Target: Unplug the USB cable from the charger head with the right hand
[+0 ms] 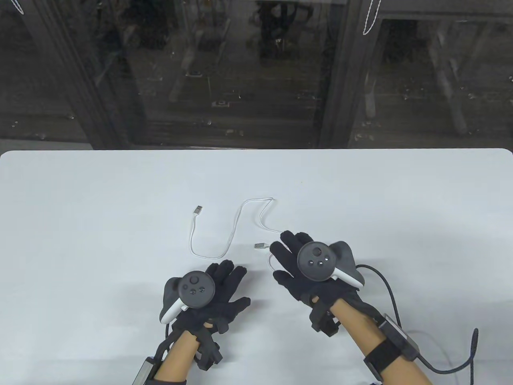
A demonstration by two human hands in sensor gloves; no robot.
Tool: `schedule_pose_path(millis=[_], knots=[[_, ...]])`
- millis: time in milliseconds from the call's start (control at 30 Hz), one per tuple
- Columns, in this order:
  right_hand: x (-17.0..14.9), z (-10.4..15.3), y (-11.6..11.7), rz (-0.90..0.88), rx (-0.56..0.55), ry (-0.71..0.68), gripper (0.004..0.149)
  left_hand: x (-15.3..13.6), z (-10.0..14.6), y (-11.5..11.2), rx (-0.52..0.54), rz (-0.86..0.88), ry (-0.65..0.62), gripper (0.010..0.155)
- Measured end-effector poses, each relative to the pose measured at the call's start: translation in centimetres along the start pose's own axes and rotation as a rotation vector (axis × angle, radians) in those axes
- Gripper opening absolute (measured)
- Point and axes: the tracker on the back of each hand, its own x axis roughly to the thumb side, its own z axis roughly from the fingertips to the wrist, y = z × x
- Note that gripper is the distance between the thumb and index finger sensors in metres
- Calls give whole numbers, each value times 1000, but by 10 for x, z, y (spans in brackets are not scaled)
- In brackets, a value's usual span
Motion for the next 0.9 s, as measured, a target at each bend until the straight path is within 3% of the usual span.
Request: schedule_pose_path(millis=[133, 300, 333, 367, 467, 700, 900], knots=[[-14, 29, 26, -60, 21, -45, 75, 14, 6, -1, 26, -39, -48, 76], [-41, 39, 60, -104, 25, -54, 83, 15, 8, -2, 11, -90, -40, 79], [-45, 37, 64, -72, 122, -17, 84, 15, 8, -2, 5, -98, -33, 79], [-48, 38, 65, -55, 205, 14, 86, 15, 8, -2, 1, -100, -30, 80], [-53, 40, 65, -49, 151, -18, 87, 14, 7, -4, -17, -110, -33, 82], [-50, 40, 69, -58, 178, -33, 86, 12, 2, -11, -77, -148, -12, 85], [-48, 40, 71, -56, 194, -35, 85, 12, 2, -15, -64, -152, -13, 85]])
